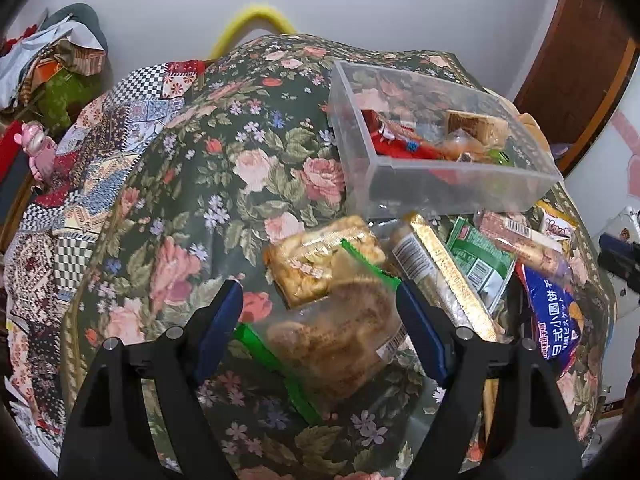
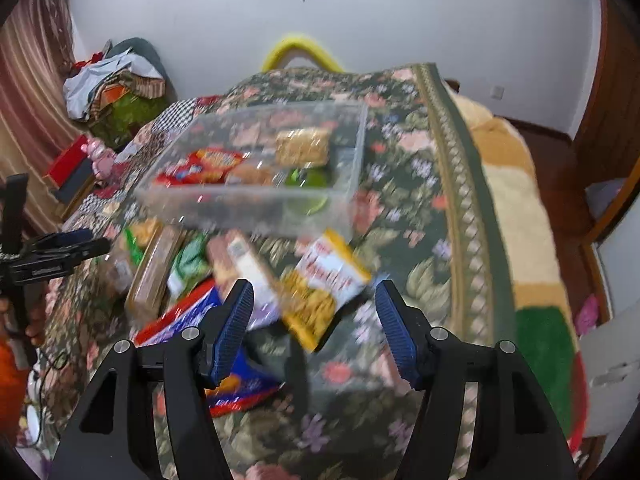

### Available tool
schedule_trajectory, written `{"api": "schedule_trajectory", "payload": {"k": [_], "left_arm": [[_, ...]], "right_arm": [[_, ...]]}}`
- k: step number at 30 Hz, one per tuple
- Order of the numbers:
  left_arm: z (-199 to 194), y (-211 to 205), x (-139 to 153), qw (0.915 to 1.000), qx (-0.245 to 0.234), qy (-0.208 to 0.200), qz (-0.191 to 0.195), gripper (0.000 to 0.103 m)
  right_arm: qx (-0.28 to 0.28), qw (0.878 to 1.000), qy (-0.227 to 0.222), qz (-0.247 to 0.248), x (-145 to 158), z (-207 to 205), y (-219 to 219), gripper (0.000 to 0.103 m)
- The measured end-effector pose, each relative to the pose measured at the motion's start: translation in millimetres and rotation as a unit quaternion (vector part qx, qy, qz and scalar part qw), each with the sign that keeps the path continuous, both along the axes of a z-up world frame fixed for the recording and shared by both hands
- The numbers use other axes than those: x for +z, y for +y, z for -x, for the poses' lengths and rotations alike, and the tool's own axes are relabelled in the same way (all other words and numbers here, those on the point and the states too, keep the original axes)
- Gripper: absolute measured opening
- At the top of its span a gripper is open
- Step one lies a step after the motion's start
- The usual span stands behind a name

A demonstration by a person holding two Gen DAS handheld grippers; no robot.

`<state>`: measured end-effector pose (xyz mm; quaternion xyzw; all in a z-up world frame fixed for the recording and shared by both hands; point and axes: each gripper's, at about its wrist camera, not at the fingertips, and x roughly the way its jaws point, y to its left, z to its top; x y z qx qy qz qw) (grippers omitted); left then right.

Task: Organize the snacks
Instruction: 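Grasp the green-trimmed cookie bag with the left tool while the right tool grasps the blue biscuit bag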

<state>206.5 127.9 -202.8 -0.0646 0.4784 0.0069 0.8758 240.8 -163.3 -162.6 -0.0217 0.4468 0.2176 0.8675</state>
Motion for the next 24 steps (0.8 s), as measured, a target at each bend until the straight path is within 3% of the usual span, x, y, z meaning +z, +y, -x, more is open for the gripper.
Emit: {"api": "schedule_trajectory", "payload": {"k": [5,14,18,24], "left_arm": [[-4.4,-0.7,-14.7,0.9996,-0.008,0.009,0.024,0.082],[7.3,-13.7,-30.3,0.9981,-0.042,0.032,0.032,0.084],[13.3,-17.8,-43.5,0.9978,-0.043,0.047,0.018,0.084],[7.5,-17.2,-45.3,0.9987,-0.028,0.038,0.019,0.084]], "right_arm": [[0.026,1.0,0.01,-0.005,-7.9,15.7,19.2,0.068],[0.065,0.998,0.026,-0.001,-23.8,22.5,48.6,0.075],[0.075,0.996,0.044,-0.001,-34.6,23.1,53.4,0.076],[0.08,0.995,0.054,-0.008,-42.6,22.1,57.6,0.082]]}}
